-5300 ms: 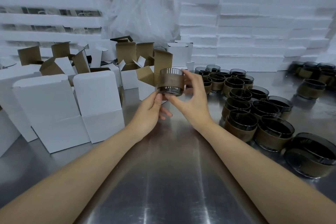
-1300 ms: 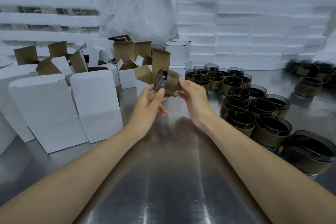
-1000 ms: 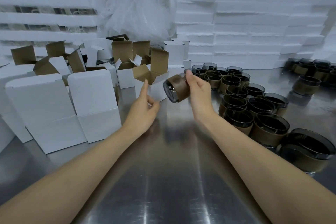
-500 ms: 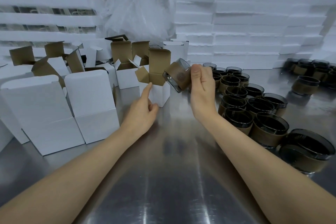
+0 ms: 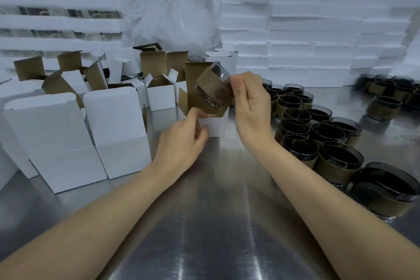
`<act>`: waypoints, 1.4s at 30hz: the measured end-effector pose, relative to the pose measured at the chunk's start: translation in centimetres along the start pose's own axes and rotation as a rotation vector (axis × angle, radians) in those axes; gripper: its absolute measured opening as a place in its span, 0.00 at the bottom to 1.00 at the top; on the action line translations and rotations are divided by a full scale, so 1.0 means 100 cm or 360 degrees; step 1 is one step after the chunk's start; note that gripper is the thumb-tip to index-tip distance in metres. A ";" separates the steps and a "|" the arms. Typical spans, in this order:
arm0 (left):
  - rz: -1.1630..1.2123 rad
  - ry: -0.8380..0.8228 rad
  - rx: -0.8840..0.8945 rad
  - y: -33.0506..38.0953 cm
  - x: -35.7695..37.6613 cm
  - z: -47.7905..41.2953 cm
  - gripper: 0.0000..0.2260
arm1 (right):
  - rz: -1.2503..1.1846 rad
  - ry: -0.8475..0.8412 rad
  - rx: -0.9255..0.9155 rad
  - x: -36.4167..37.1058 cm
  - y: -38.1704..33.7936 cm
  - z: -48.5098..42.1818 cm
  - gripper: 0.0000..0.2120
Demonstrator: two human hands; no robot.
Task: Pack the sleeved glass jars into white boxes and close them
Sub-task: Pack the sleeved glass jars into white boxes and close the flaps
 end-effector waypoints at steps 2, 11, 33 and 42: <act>-0.0027 0.0035 0.0016 0.001 -0.003 0.000 0.06 | 0.0094 -0.0045 -0.0014 0.000 0.000 0.001 0.11; -0.0195 0.0029 0.0162 0.004 -0.006 -0.001 0.05 | 0.0434 -0.0213 -0.0064 0.002 0.013 0.007 0.08; 0.0675 0.0414 -0.0344 -0.008 -0.006 -0.004 0.15 | 0.0638 -0.0283 -0.0120 -0.001 0.019 0.008 0.08; 0.0697 0.0102 -0.0445 -0.012 0.003 -0.004 0.10 | 0.0968 -0.0781 -0.0308 0.009 0.031 0.016 0.11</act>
Point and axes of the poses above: each hand's wrist, its own z-axis away from the middle knuckle, its own x-axis out of the palm, y = z × x, the point moved 2 cm from there along -z, towards the middle knuckle, and after that the axes turned 3 degrees about -z, right-handed, at the moved point
